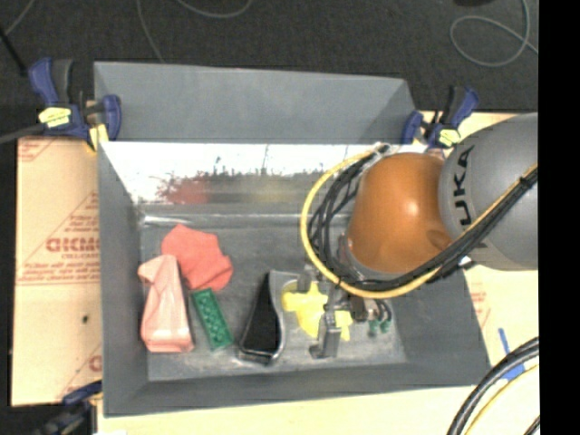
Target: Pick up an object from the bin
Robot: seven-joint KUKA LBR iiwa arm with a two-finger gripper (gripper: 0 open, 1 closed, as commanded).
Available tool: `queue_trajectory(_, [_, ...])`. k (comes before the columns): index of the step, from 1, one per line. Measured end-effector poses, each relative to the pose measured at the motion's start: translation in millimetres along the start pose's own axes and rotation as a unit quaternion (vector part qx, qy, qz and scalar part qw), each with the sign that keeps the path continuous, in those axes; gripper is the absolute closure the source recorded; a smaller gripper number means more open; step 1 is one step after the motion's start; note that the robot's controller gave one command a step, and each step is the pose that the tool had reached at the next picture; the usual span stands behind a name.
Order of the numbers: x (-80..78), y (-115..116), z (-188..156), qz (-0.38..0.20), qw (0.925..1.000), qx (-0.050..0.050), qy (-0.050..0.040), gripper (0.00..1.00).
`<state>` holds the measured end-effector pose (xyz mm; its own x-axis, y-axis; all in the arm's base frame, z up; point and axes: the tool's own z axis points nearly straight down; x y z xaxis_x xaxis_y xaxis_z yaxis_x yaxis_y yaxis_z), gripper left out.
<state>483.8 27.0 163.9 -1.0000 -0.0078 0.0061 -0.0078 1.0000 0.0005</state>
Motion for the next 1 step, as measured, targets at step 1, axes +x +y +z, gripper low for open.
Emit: queue_trajectory(1, [-1.9,-0.1,-3.9,0.000,1.0000,0.000,-0.0041,0.00])
